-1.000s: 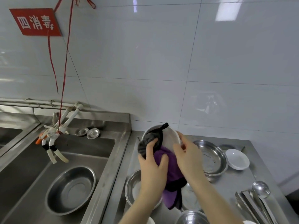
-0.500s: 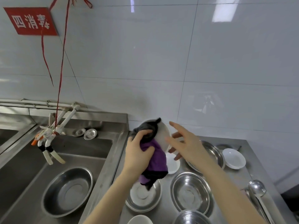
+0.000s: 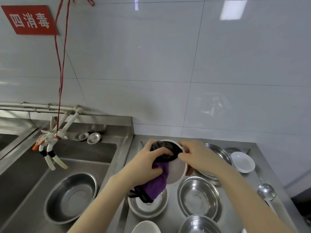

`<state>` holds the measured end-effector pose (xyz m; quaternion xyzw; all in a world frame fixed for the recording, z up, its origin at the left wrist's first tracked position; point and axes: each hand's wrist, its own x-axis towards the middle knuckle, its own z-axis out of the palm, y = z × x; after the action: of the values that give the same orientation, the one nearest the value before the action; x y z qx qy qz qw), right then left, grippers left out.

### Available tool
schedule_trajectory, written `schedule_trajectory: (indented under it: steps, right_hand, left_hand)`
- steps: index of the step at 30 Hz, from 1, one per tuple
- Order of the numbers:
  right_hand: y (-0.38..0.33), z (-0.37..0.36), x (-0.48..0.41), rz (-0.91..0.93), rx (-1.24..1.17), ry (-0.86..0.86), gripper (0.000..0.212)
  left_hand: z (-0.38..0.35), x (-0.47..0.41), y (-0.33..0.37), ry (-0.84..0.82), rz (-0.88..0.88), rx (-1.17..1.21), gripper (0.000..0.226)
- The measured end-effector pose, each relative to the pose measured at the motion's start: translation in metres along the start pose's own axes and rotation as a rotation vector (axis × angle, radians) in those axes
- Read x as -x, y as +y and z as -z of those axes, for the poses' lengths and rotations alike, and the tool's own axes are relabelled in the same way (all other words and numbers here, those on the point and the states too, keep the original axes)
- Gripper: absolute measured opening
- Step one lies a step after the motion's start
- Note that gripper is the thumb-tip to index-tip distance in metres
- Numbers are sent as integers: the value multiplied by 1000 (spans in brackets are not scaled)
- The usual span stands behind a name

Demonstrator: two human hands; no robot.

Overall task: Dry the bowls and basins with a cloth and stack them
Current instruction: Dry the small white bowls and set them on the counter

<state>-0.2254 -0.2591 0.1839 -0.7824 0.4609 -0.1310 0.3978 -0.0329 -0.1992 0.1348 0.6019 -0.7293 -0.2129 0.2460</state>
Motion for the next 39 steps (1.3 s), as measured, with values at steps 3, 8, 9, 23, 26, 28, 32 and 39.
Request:
schedule_trajectory:
  steps: [3, 8, 9, 23, 26, 28, 32, 39]
  right_hand:
    - [-4, 3, -7, 25, -82, 103, 36]
    - [-3, -35, -14, -13, -171, 519, 32]
    - [-1, -43, -12, 0, -154, 551, 32]
    - [-4, -1, -12, 47, -72, 123, 46]
    - [0, -33, -10, 44, -195, 199, 60]
    - [1, -51, -7, 47, -208, 277, 57]
    - [3, -51, -3, 6, -199, 377, 49]
    - [-3, -6, 4, 26, -38, -7, 36]
  left_hand:
    - [1, -6, 2, 157, 29, 112, 54]
    - [-35, -5, 39, 503, 366, 531, 51]
    - [-41, -3, 42, 521, 416, 592, 52]
    - [-9, -2, 6, 381, 151, 267, 54]
    - [-18, -2, 14, 629, 360, 524, 48]
    - [-24, 0, 21, 640, 402, 636, 47]
    - [-28, 6, 25, 562, 316, 478, 50]
    - [-2, 1, 5, 63, 28, -104, 51]
